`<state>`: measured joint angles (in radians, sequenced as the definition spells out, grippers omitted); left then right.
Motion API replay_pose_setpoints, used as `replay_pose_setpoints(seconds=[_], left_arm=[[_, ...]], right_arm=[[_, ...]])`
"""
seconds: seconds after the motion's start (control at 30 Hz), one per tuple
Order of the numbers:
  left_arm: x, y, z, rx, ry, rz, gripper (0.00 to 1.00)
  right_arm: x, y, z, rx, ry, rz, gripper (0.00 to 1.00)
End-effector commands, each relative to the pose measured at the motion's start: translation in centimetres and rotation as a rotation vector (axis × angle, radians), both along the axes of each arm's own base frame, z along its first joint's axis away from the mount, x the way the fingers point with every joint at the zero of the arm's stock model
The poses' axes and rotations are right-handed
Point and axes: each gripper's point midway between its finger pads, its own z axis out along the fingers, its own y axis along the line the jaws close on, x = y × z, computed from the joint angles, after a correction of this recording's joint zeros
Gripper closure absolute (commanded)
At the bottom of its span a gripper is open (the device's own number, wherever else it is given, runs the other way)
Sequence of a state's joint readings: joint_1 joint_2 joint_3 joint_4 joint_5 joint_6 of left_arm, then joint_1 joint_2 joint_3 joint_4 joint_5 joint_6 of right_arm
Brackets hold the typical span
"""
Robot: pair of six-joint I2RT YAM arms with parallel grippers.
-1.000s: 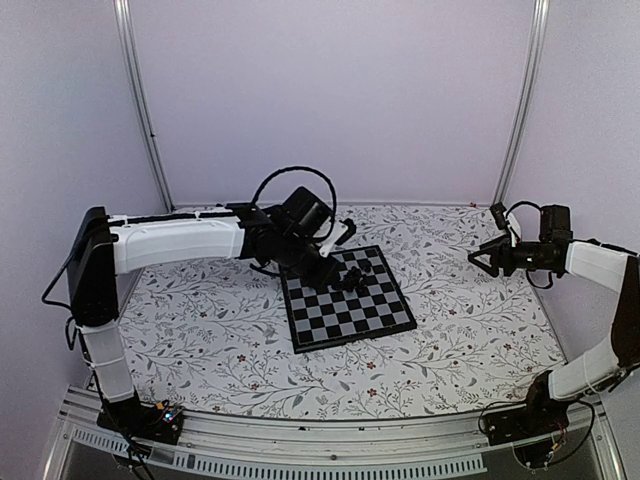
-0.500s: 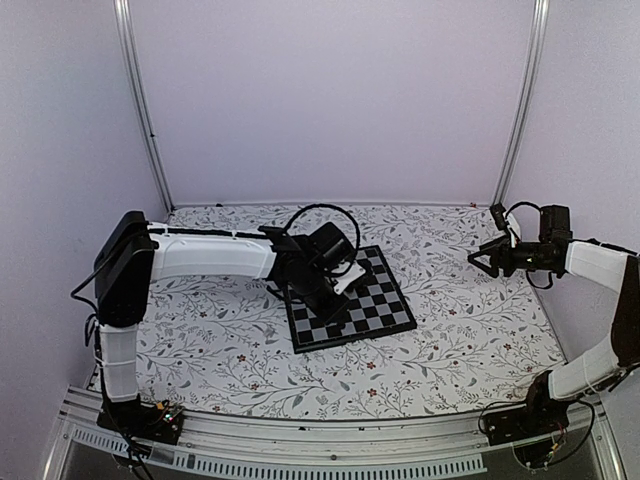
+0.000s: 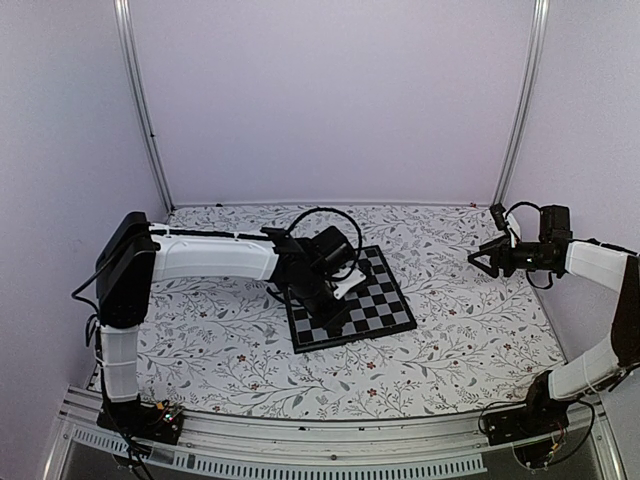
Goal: Set up the chess pieces on the board
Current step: Place the chess piece on the chessboard.
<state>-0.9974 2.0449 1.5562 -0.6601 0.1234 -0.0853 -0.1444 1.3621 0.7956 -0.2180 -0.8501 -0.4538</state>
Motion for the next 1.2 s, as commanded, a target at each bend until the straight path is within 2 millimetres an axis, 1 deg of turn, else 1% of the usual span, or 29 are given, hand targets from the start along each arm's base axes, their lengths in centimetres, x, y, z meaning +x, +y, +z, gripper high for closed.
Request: replay_pose_setpoints(seconds=[0.0,0.4,0.57,0.77,1.0,1.1,1.17], left_arm=[[-0.7,0.6,0.5,0.03,-0.02,-0.005,1.0],[-0.3,0.8,-0.7,0.039,-0.034,0.015,1.0],[-0.2,0.8,-0.8,0.041,-0.035,0.014,0.94],[0.0,1.0,-1.0,0.053,-0.047,0.02,0.92],[0.0,0.9,-0.5,0.046,-0.053,0.021,0.76],[0.2,0.6,0.2,0.028,-0.063,0.022,0.7],[0.4,0.2,1.3,0.004,-0.075,0.023,0.66]], right_arm=[[0.3,0.3,0.7,0.006,-0.018,0.023,0.29],[0.3,0.4,0.3,0.009,-0.004,0.027,0.29],[0.3,0.4,0.2,0.009,0.0,0.028,0.29],[0.3,0.4,0.2,0.008,0.0,0.029,0.29],[0.3,0.4,0.1,0.01,0.003,0.031,0.29],[0.3,0.5,0.1,0.01,0.004,0.032,0.29],[0.3,0.5,0.1,0.01,0.005,0.032,0.29]])
